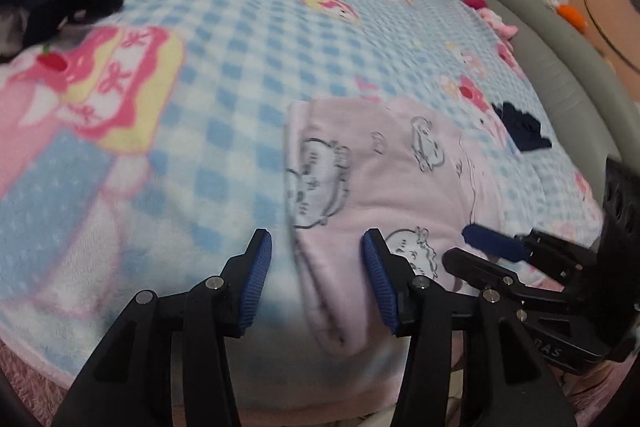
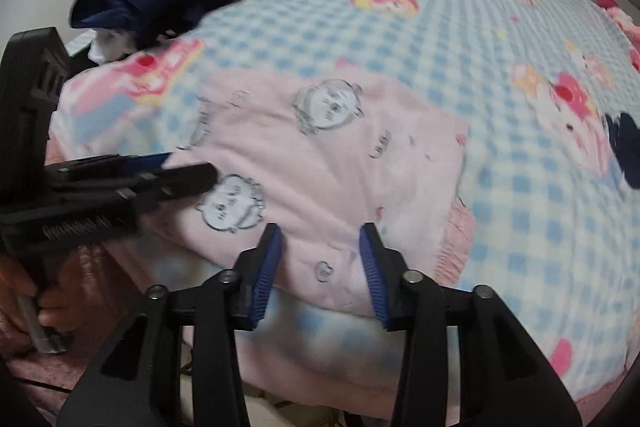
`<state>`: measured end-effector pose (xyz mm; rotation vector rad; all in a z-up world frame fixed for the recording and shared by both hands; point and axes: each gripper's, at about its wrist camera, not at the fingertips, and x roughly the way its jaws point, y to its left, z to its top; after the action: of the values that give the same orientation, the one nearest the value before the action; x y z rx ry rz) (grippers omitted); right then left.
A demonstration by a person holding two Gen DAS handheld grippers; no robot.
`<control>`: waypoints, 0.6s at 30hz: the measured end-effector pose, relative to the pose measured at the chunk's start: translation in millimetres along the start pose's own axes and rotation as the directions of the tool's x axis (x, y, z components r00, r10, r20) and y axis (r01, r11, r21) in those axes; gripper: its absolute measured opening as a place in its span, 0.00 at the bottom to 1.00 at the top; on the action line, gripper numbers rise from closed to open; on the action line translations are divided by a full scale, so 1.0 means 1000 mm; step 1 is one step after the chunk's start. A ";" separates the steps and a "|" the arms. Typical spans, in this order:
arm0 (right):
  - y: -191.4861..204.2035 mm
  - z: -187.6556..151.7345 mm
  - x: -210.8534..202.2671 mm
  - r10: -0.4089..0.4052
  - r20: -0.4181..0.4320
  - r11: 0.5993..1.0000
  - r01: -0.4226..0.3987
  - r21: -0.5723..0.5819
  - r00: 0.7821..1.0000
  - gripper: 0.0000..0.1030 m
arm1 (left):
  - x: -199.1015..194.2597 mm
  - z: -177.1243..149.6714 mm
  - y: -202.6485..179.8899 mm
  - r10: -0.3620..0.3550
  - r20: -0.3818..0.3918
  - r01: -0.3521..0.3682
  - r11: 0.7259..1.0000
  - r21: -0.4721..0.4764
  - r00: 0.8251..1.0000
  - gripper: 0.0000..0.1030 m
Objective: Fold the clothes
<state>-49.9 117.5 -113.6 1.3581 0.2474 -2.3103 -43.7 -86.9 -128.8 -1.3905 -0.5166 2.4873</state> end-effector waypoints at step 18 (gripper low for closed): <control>-0.069 0.006 0.021 0.188 -0.007 0.937 -0.177 0.303 0.982 0.74 | 0.018 0.005 0.031 -0.236 -0.018 0.229 0.955 -0.189 0.972 0.49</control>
<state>-95.1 170.5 -133.2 1.4967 -0.2230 -2.2317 -58.2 -109.4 -152.9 -1.3532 -0.8700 2.2657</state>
